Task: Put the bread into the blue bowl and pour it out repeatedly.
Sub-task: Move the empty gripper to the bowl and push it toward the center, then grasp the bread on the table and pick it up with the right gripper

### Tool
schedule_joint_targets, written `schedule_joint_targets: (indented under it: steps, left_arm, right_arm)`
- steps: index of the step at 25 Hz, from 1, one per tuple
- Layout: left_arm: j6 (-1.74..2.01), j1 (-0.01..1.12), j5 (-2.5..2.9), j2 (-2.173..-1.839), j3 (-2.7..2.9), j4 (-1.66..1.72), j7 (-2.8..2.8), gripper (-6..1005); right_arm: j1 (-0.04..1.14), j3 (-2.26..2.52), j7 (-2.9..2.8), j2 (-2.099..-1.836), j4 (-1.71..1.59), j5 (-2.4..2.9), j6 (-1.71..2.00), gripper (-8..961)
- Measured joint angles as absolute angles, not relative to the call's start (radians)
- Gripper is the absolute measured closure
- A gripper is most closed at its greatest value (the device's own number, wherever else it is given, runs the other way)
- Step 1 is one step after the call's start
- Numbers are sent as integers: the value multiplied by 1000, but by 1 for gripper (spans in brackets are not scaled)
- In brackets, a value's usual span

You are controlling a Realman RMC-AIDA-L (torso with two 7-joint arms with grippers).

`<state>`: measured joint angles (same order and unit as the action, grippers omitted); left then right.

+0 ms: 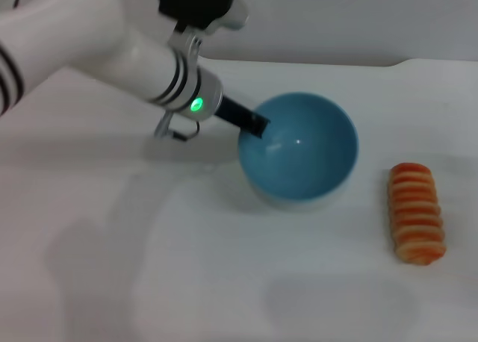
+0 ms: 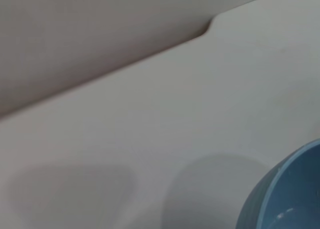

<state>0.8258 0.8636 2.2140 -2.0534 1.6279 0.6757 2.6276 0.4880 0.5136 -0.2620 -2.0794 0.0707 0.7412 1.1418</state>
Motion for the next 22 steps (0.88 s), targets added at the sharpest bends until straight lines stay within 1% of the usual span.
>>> schedule_joint_targets:
  steps: [4,8,12,16,20,22]
  left_arm:
    - [864,933,2379,-2052,1604,690,2727,1001]
    - [945,990,2495,-2054,1520,706,2768,1001]
    - [996,1023,2564,-2054,1469,707,2819,1001]
    - [978,1017,2581,-2058,1457,694,2846,1001]
    - [954,1014,2590,-2056,1429,644,2875,1001]
    - [946,1012,2594,-2056,1391,624,2876,1001]
  right_arm:
    - [497,523,-263,-2078,70,741,1128,295]
    - [523,533,-330,-2069,51,751,1034,297]
    - [547,590,-528,-2067,-73,865,872,299]
    - [555,715,-942,-2067,-275,1122,738,301]
    - [517,862,-1571,-2067,-565,1579,736,303]
    - [521,875,-1834,-2067,-671,1824,772,304]
